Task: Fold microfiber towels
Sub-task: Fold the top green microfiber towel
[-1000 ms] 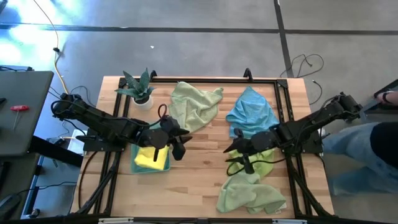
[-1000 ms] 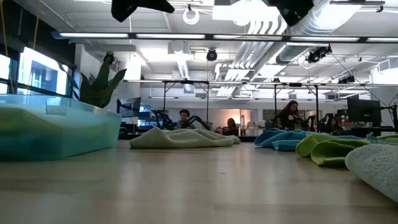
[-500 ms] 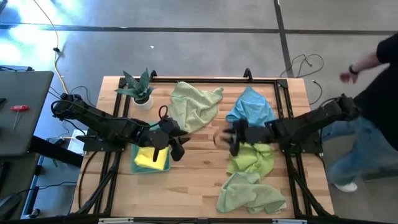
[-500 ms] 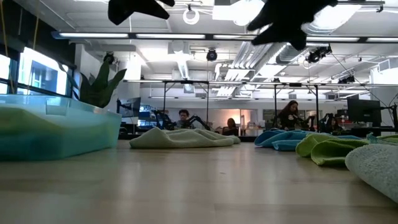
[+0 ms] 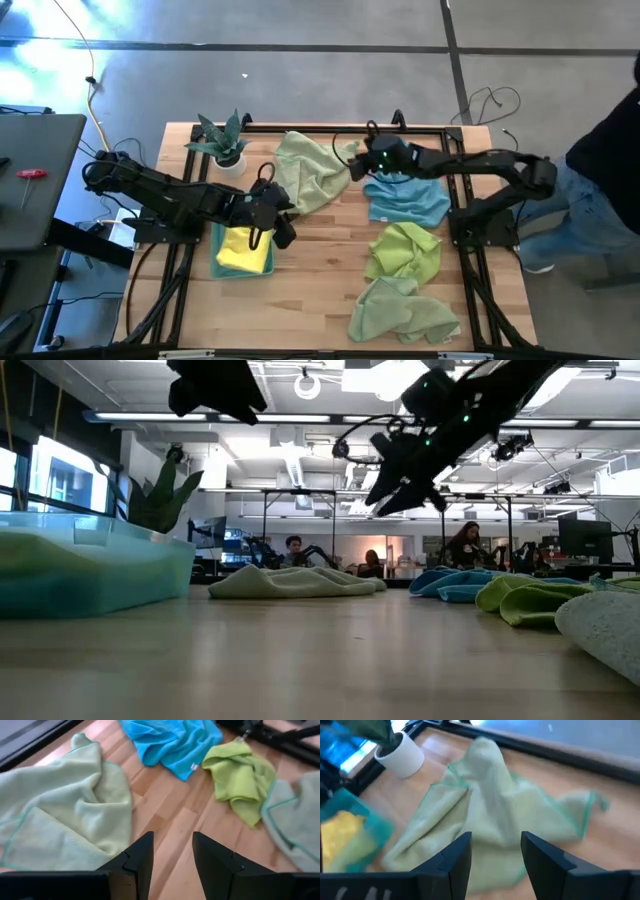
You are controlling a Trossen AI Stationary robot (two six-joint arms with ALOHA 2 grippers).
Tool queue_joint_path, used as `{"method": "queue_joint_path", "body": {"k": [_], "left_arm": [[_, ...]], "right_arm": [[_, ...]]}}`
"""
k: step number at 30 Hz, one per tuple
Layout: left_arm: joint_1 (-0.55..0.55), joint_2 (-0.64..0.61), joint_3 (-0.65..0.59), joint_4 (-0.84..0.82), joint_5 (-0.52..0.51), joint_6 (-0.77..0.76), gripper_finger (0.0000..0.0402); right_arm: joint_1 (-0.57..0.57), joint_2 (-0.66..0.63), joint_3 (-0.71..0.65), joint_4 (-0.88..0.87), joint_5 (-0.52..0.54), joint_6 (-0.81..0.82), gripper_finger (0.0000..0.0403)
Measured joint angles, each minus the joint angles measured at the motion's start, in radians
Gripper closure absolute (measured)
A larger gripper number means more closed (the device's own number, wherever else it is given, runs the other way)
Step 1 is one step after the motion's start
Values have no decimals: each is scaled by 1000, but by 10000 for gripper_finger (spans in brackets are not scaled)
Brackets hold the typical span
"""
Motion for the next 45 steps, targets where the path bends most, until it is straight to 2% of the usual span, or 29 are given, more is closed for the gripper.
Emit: {"method": "queue_joint_path", "body": {"k": [5,10,15,21,26,29,33,40,45], "left_arm": [[55,0,0,-7,38,121,277],[132,-2,0,-3,69,210,277],[228,-19,0,5,134,224,277],[328,-31,0,-49,234,212,277],[379,-29,0,-68,242,197,277],[401,-32,0,-54,242,197,277],[424,-35,0,-41,242,197,277],[436,-35,0,-41,242,196,277],[434,-35,0,-44,250,193,277]], "right_arm": [[-77,70,0,13,-107,-341,240],[-117,131,0,10,-118,-633,240],[-137,181,0,10,-123,-810,240],[-165,214,0,3,-135,-848,240],[-200,214,0,30,-102,-959,240],[-220,223,0,29,-149,-997,240],[-224,265,7,48,-163,-1042,240],[-226,404,153,7,-161,-1029,240],[-246,485,286,-173,-189,-1018,240]]}}
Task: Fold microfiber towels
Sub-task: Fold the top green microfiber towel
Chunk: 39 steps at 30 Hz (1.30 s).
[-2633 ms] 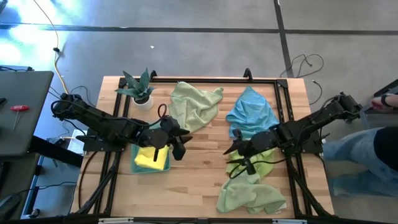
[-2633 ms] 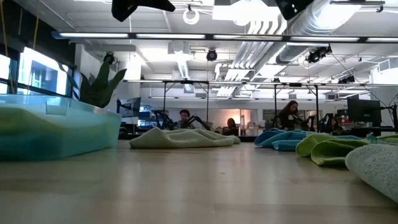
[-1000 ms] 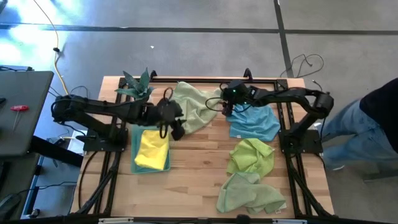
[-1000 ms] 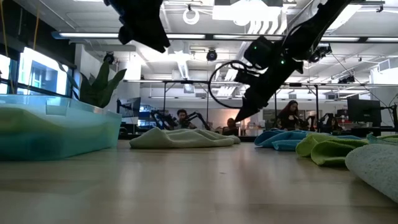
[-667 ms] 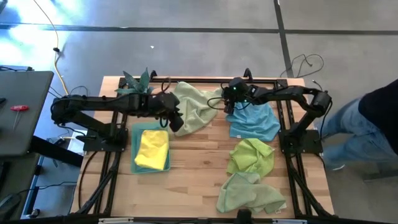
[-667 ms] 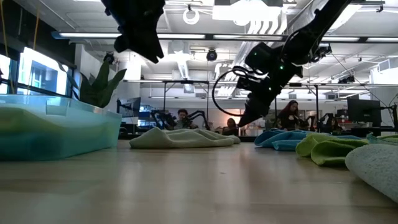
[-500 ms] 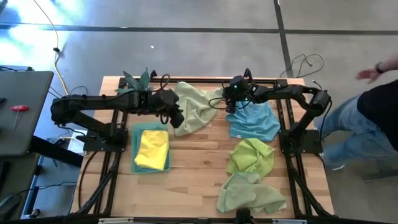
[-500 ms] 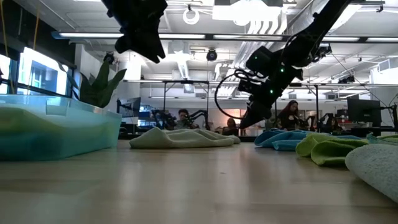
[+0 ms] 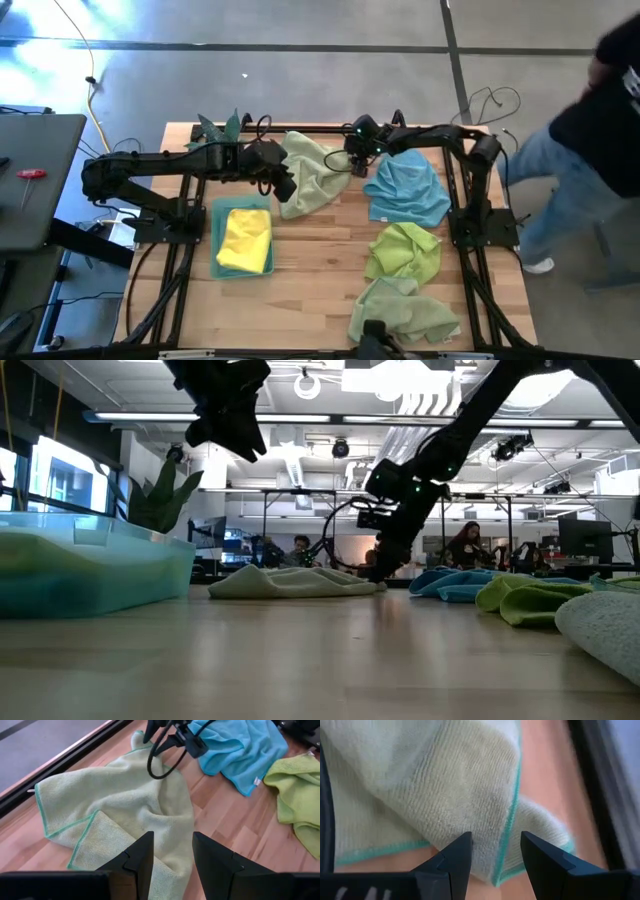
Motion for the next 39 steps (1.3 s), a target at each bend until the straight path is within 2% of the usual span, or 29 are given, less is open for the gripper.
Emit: {"method": "queue_joint_path", "body": {"k": [8,12,17,22,24,31,39], "left_arm": [[0,0,0,-3,0,3,277],[0,0,0,-4,0,5,277],[0,0,0,-4,0,11,277],[0,0,0,-4,0,11,277],[0,0,0,-4,0,11,277],[0,0,0,-5,0,11,277],[0,0,0,-7,-1,25,277]], "right_arm": [[-12,15,27,-60,-65,1,242],[-9,15,27,-133,-157,10,261],[-9,15,27,-146,-194,54,303],[-5,15,27,-153,-305,110,379],[-2,15,27,-153,-325,133,395],[-3,-46,48,-172,-315,194,400],[1,-219,187,-245,-315,258,402]]}}
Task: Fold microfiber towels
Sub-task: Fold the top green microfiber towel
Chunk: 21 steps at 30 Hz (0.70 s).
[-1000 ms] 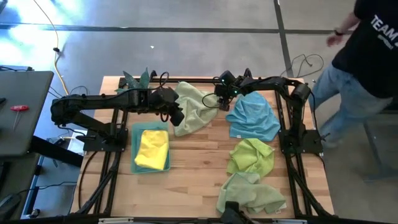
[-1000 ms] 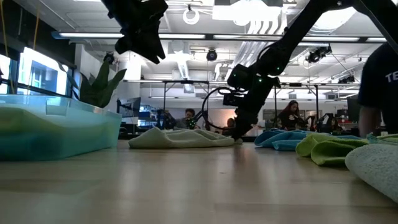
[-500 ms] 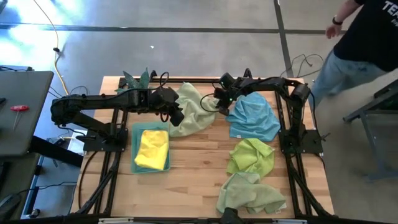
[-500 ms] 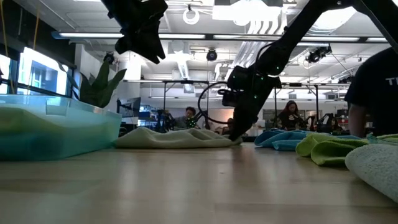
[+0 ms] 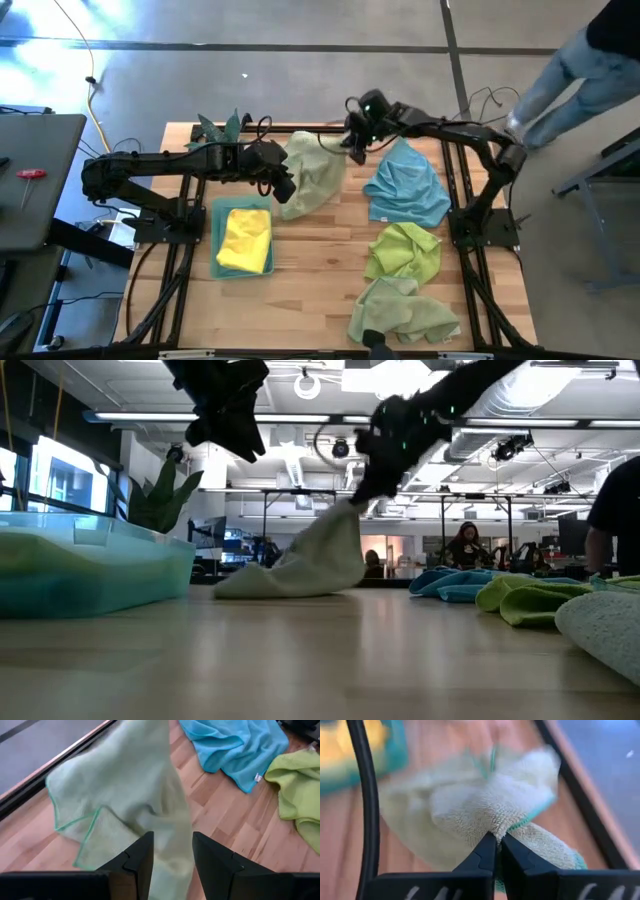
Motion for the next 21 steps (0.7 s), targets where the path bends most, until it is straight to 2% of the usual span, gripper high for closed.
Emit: {"method": "queue_joint_path", "body": {"k": [6,11,13,18,21], "left_arm": [[0,0,0,35,-7,197,277],[0,0,0,210,11,422,277],[0,1,0,314,49,488,277],[4,8,1,544,242,639,277],[6,8,1,608,262,709,277]], "right_arm": [[41,-66,194,-260,1,45,402],[114,-67,374,-594,1,-7,402],[151,-67,439,-691,2,-53,403],[228,-66,608,-858,-18,-142,403],[254,-66,702,-917,-70,-121,403]]}}
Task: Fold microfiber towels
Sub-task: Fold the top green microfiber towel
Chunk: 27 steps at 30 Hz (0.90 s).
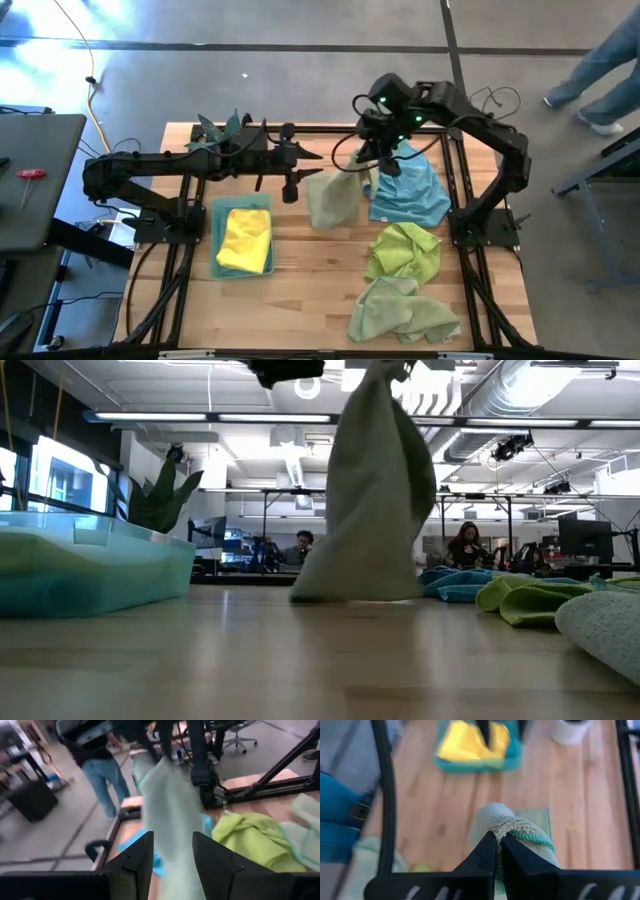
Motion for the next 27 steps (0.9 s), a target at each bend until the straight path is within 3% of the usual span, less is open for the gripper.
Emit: {"method": "queue_joint_path", "body": {"k": [6,9,14,19,27], "left_arm": [[19,18,0,71,12,2,277],[29,35,0,84,43,-30,277],[33,43,-1,67,53,-42,277],[33,37,0,76,66,-35,277],[32,38,0,94,382,-32,277]], "right_arm": [[40,0,129,-40,-65,229,403],[77,0,141,28,-85,304,403],[129,15,135,84,-58,344,403],[172,29,134,-45,-98,337,403],[232,32,134,-161,5,312,403]]}}
